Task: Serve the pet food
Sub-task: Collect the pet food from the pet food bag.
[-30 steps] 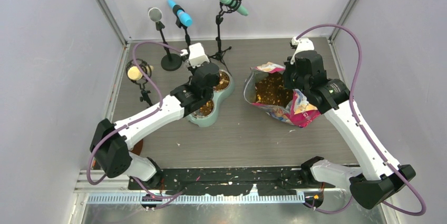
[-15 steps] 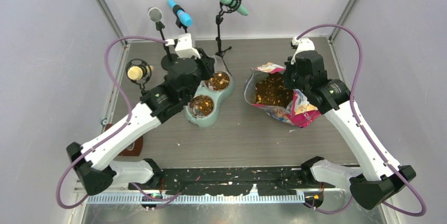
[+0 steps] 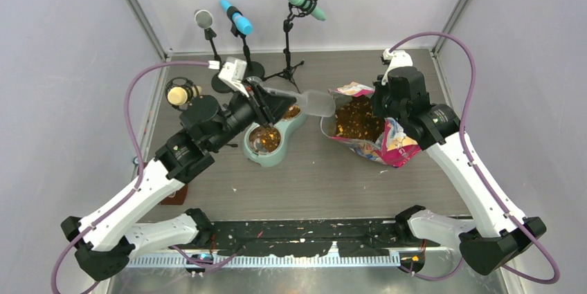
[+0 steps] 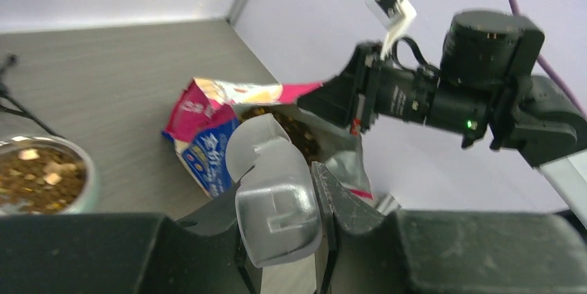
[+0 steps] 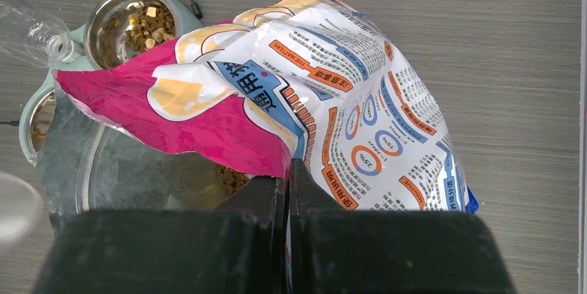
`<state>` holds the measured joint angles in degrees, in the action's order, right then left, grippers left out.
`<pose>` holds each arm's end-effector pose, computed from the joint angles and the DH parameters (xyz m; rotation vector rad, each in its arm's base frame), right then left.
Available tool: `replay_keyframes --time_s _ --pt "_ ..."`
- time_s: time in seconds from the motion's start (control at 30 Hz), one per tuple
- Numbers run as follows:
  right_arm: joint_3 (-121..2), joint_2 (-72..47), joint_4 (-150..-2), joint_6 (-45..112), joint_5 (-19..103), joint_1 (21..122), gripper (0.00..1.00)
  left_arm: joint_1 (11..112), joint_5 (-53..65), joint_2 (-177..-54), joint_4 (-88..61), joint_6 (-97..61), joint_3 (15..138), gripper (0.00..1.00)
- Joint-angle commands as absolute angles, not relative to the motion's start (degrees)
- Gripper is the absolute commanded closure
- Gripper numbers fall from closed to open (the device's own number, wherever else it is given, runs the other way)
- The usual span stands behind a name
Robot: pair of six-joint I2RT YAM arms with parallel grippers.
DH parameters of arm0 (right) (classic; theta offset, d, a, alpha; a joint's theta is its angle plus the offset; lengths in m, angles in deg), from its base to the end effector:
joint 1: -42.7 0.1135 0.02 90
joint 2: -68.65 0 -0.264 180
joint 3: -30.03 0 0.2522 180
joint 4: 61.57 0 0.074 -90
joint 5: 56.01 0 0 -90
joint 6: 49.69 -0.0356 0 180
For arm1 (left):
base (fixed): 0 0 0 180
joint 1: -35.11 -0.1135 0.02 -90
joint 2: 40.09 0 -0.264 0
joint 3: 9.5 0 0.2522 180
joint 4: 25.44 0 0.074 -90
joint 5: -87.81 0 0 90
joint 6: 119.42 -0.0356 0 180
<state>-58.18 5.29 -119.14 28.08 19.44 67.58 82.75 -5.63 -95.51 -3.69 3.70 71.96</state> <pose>0.2049 0.0852 0.3968 -0.0866 2.1216 0.1118 0.1404 -0.1508 0.4498 0.1503 1.5885 -1.0771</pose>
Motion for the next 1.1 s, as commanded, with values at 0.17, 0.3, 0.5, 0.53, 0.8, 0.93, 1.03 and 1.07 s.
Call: replay_keyframes --time_s 0.17,0.3,0.5,0.53,0.8,0.93,1.03,1.07 --pt "-60.45 8.11 -118.2 27.05 19.23 67.07 0.95 82.92 4.49 -98.63 -13.37 10.28 65.39 1.0" --pt "-59.68 8.7 -117.79 26.66 19.66 67.12 0.95 83.0 0.66 -102.24 -16.85 14.23 64.71 1.0" --pt "-58.01 9.32 -116.82 25.59 20.7 67.13 0.95 83.22 -8.82 -110.98 -25.25 29.44 63.26 1.0" --pt "-57.36 9.56 -116.5 25.55 20.78 67.13 0.95 83.5 -9.61 -113.02 -25.34 30.79 64.11 1.0" --pt "-53.42 11.49 -113.81 27.14 20.96 67.46 0.95 89.03 -23.87 -121.25 -12.26 37.03 75.97 1.0" --pt "-53.03 11.35 -113.4 27.5 20.81 67.64 0.95 92.23 -31.93 -125.48 -7.02 34.98 81.76 1.0" --pt "-52.82 11.3 -113.3 27.6 20.73 67.66 0.95 93.48 -33.73 -129.28 -4.1 32.93 86.27 1.0" --pt "-52.77 11.32 -113.3 27.64 20.72 67.66 0.95 93.61 -33.75 -130.39 -3.11 32.61 87.33 1.0"
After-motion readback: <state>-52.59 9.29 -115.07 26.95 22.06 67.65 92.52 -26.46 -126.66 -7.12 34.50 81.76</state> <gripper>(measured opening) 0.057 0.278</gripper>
